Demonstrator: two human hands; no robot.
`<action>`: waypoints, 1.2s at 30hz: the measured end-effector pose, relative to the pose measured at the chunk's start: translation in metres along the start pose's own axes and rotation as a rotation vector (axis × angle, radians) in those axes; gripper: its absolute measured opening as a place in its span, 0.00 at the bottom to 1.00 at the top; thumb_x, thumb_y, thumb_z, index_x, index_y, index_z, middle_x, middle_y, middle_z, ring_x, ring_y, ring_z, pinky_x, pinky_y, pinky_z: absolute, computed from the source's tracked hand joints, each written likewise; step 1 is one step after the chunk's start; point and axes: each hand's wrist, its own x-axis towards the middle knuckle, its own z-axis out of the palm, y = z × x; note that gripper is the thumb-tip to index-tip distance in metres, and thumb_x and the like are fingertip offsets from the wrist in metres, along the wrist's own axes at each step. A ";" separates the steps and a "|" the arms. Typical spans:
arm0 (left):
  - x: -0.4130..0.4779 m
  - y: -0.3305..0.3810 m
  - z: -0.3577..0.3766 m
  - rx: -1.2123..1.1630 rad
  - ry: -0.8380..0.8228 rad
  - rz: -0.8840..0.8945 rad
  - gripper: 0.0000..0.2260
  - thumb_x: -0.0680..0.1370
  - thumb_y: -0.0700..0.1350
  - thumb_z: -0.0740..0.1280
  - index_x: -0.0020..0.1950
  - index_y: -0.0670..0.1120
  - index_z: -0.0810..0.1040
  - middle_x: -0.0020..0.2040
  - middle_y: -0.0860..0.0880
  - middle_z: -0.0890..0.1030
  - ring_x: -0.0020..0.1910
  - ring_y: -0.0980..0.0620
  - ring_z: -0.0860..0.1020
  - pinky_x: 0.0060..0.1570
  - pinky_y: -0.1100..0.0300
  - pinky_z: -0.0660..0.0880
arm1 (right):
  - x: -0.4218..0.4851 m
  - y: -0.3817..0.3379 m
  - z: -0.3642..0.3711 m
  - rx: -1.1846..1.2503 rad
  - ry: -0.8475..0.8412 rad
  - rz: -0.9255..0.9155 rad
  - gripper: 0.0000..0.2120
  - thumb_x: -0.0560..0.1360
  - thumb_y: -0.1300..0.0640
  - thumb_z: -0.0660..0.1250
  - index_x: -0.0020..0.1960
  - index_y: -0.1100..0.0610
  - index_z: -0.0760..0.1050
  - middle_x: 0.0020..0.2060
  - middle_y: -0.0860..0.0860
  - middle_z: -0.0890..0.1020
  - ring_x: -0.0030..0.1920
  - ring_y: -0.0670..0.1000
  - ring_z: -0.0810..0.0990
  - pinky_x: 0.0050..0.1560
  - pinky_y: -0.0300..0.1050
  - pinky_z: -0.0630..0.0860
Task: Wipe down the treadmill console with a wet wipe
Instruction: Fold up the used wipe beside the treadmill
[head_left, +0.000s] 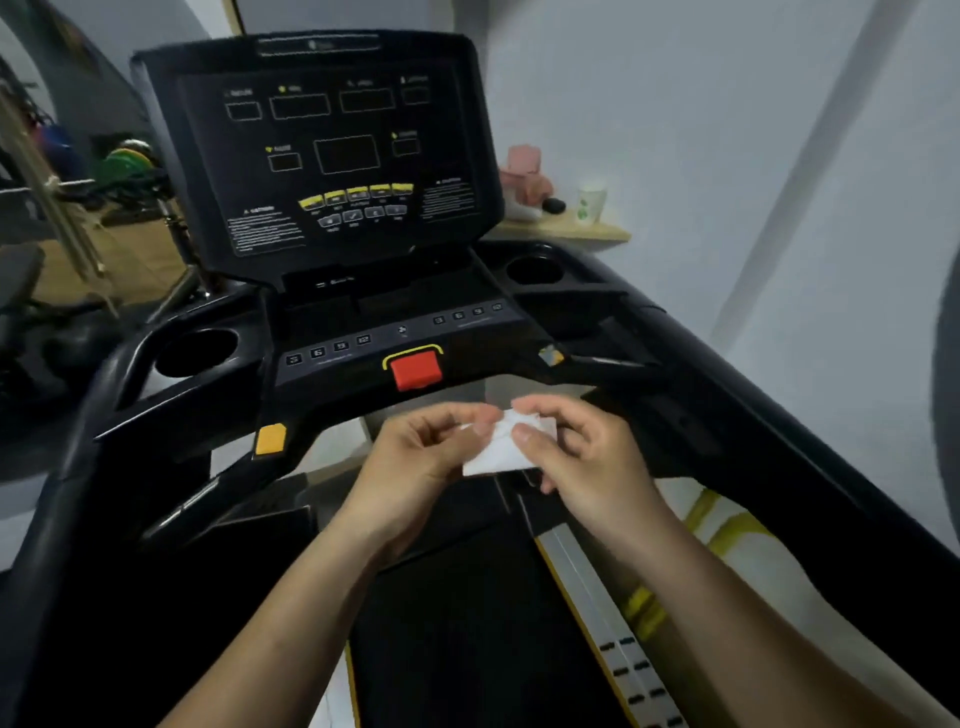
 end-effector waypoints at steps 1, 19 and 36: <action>-0.005 -0.001 0.014 0.018 -0.030 0.006 0.08 0.78 0.37 0.67 0.54 0.38 0.82 0.42 0.45 0.86 0.40 0.52 0.84 0.39 0.64 0.79 | -0.012 0.002 -0.012 -0.049 -0.002 -0.005 0.10 0.73 0.54 0.72 0.54 0.46 0.80 0.49 0.44 0.82 0.47 0.44 0.81 0.46 0.45 0.79; -0.110 -0.035 0.280 0.104 -0.688 -0.240 0.15 0.76 0.27 0.59 0.53 0.35 0.82 0.45 0.39 0.84 0.44 0.47 0.83 0.47 0.57 0.80 | -0.261 0.007 -0.204 -0.066 0.766 0.079 0.05 0.72 0.60 0.71 0.43 0.50 0.79 0.40 0.46 0.83 0.43 0.46 0.82 0.39 0.41 0.77; -0.142 -0.075 0.411 -0.146 -0.999 -0.353 0.12 0.76 0.43 0.70 0.54 0.37 0.79 0.46 0.37 0.79 0.45 0.41 0.76 0.45 0.54 0.76 | -0.355 0.020 -0.278 0.328 1.304 0.363 0.04 0.78 0.60 0.65 0.47 0.59 0.78 0.47 0.63 0.82 0.47 0.60 0.81 0.44 0.53 0.81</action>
